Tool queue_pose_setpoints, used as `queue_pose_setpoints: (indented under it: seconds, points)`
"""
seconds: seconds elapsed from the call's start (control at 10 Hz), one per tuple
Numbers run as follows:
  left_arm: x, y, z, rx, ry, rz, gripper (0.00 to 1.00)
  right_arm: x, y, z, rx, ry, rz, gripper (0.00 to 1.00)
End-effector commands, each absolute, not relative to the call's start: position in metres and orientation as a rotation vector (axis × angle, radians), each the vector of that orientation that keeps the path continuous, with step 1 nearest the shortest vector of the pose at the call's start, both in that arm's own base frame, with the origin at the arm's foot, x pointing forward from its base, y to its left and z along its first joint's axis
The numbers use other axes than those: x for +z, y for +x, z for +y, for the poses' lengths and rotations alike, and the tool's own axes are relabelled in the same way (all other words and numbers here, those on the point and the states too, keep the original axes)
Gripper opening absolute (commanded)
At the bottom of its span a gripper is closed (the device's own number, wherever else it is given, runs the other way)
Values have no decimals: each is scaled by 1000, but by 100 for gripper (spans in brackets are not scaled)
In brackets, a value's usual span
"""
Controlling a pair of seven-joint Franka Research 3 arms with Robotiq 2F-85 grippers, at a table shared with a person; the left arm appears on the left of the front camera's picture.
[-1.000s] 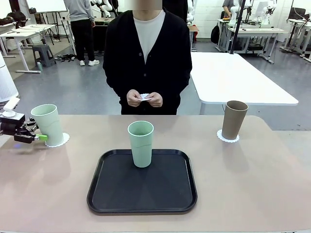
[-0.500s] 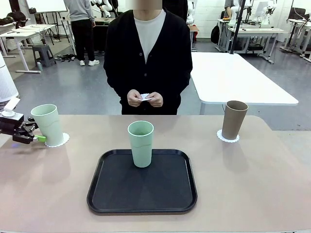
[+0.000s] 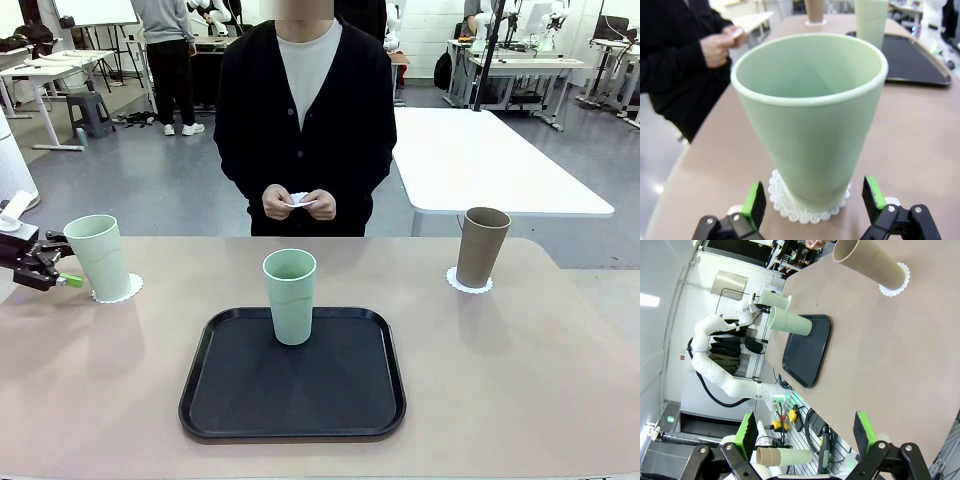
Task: Place coasters on the table and set cups on them.
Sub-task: Take one Reusable plastic cup from the Flat Tray and place it on a coaster set by the human.
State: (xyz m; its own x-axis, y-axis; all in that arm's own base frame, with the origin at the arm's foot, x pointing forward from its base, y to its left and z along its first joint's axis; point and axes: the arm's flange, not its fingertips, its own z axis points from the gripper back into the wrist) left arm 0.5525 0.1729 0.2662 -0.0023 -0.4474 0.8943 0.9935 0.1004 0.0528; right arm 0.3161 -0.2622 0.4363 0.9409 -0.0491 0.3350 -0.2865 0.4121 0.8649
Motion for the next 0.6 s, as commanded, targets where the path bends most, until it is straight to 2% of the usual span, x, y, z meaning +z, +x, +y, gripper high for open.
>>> queue_pose_setpoints:
  seconds: [0.0,0.2,0.5]
  points:
    - [277,541,177,-1351,-718,-865,100,437,315,-262,157,1147,-337,100]
    - [302,535,189,-1363,-583,-803,100,437,315,-262,157,1147,-337,100]
    - [411,510,164,-1197,-267,-689,100,437,315,-262,157,1147,-337,100]
